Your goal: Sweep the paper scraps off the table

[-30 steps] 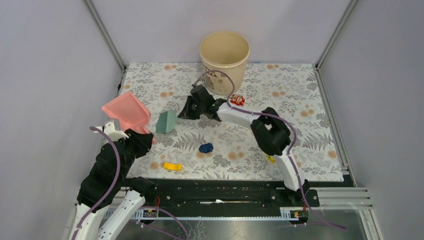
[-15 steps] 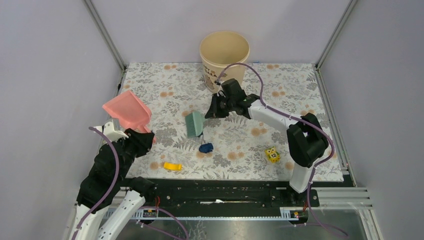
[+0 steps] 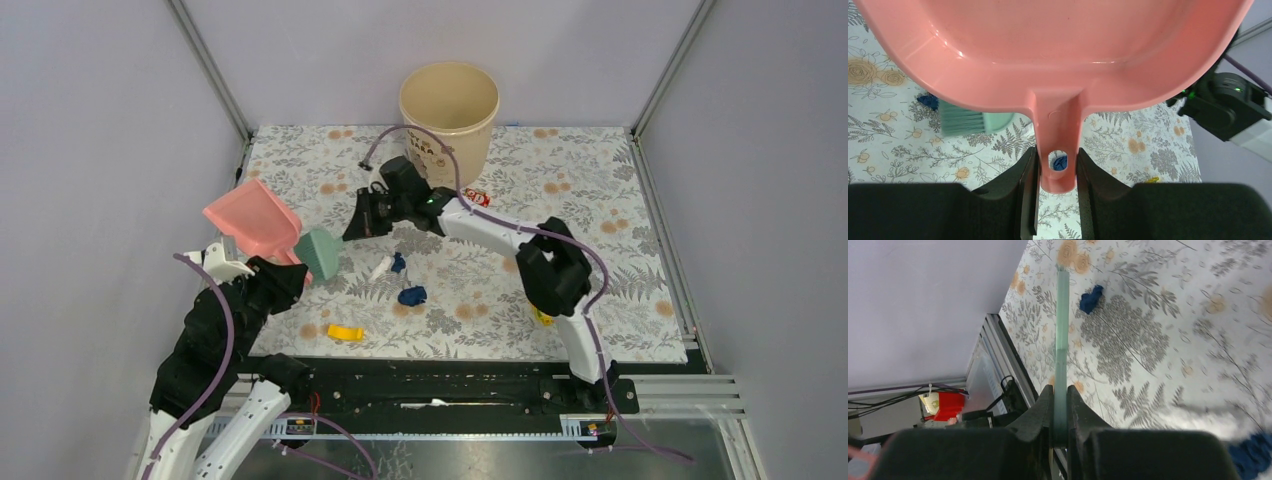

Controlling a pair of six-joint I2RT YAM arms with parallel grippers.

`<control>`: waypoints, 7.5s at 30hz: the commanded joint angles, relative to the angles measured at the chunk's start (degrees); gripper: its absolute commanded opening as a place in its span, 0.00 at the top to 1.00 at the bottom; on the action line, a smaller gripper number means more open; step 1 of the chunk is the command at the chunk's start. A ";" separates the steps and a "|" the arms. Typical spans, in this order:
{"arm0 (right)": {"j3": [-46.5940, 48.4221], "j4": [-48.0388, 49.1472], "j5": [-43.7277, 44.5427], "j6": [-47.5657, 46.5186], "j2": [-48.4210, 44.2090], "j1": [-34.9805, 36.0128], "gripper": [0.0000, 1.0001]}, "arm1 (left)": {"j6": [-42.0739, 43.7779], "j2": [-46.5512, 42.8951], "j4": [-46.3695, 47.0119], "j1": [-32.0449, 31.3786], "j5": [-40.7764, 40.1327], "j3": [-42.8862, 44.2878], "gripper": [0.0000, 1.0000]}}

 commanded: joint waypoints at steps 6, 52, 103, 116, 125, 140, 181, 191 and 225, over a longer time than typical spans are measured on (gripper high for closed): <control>16.66 3.31 -1.67 2.15 13.62 5.85 1.00 | 1.19 1.67 1.82 0.17 -0.72 2.42 1.00; -10.15 6.33 3.00 5.60 -9.18 -0.43 1.00 | 1.55 5.18 -4.02 0.21 4.74 10.06 1.00; -32.00 -27.56 22.09 -9.60 -31.57 -22.88 1.00 | 11.24 24.40 -8.35 0.08 30.75 -0.11 1.00; -19.16 -32.37 -0.37 -32.07 -37.05 -23.34 1.00 | 15.00 30.67 -23.54 -6.73 35.11 1.20 1.00; -25.37 -35.94 -11.11 -31.31 -31.35 -20.91 1.00 | 12.59 39.24 -22.38 -17.79 26.42 1.76 1.00; -22.28 -41.29 12.57 -39.23 -31.60 -21.16 1.00 | 9.20 56.74 -17.13 -34.47 19.16 6.07 1.00; -21.58 -49.74 12.39 -42.35 -48.10 -26.45 1.00 | -6.09 50.17 24.96 -53.81 -10.15 -12.73 0.46; -21.89 -49.73 12.03 -41.81 -48.28 -26.54 1.00 | -7.41 57.55 24.65 -55.94 -15.31 -10.99 0.54; -18.52 -35.48 48.22 -69.23 -33.90 -15.29 1.00 | -3.45 64.76 3.23 -55.55 -3.59 8.33 1.00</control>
